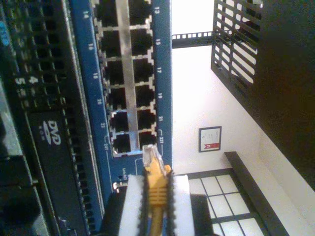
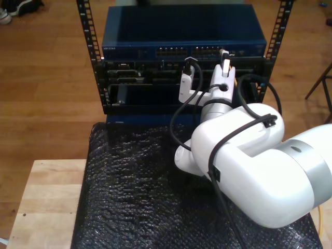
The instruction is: Grab the cable and plug it in
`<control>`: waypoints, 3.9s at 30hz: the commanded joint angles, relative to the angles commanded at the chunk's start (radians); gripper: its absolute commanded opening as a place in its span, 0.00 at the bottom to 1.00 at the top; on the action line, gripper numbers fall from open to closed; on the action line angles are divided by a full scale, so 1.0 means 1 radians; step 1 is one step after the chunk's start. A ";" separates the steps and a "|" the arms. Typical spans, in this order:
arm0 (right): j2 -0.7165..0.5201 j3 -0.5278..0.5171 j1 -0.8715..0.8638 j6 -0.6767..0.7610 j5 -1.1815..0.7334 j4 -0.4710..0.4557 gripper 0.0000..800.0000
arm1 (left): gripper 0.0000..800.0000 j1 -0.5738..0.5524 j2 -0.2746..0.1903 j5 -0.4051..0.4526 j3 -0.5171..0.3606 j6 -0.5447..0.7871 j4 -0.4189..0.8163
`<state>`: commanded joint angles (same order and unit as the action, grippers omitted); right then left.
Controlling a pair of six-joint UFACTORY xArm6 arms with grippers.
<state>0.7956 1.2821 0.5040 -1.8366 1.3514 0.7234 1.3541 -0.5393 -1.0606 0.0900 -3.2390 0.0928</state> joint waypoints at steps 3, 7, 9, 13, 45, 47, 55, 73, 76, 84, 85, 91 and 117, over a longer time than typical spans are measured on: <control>0.005 0.008 -0.002 0.000 0.000 0.000 0.00 | 1.00 0.000 0.000 0.000 0.000 0.000 0.000; 0.012 0.020 -0.002 0.000 0.000 -0.015 0.00 | 1.00 0.000 0.000 0.000 0.000 0.000 0.000; 0.014 0.021 -0.002 0.000 0.000 -0.018 0.00 | 1.00 0.000 0.000 0.000 0.000 0.000 0.000; 0.015 0.021 -0.003 0.000 -0.002 -0.018 0.00 | 1.00 0.000 0.000 0.000 0.000 0.000 0.000; 0.029 0.038 -0.009 -0.002 -0.002 -0.018 0.00 | 1.00 0.000 0.000 0.000 0.000 0.000 0.000; 0.029 0.040 -0.012 -0.002 -0.002 -0.018 0.00 | 1.00 0.000 0.000 0.000 0.000 0.000 0.000; 0.028 0.043 -0.014 -0.002 -0.002 -0.020 0.00 | 1.00 0.000 0.000 0.000 0.000 0.000 0.000; 0.029 0.048 -0.011 -0.002 -0.006 -0.021 0.00 | 1.00 0.000 0.000 0.000 0.000 0.000 0.000; 0.031 0.051 -0.011 -0.002 -0.014 -0.021 0.00 | 1.00 0.000 0.000 0.000 0.000 0.000 0.000; 0.032 0.057 -0.011 -0.002 -0.018 -0.028 0.00 | 1.00 0.000 0.000 0.000 0.000 0.000 0.000; 0.032 0.058 -0.011 -0.002 -0.018 -0.028 0.00 | 1.00 0.000 0.000 0.000 0.000 0.000 0.000; 0.032 0.060 -0.011 -0.002 -0.020 -0.028 0.00 | 1.00 0.000 0.000 0.000 0.000 0.000 0.000; 0.051 0.091 -0.009 -0.003 -0.029 -0.048 0.00 | 1.00 0.000 0.000 0.000 0.000 0.000 0.000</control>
<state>0.8462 1.3727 0.4948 -1.8397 1.3222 0.6759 1.3541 -0.5393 -1.0606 0.0900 -3.2390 0.0928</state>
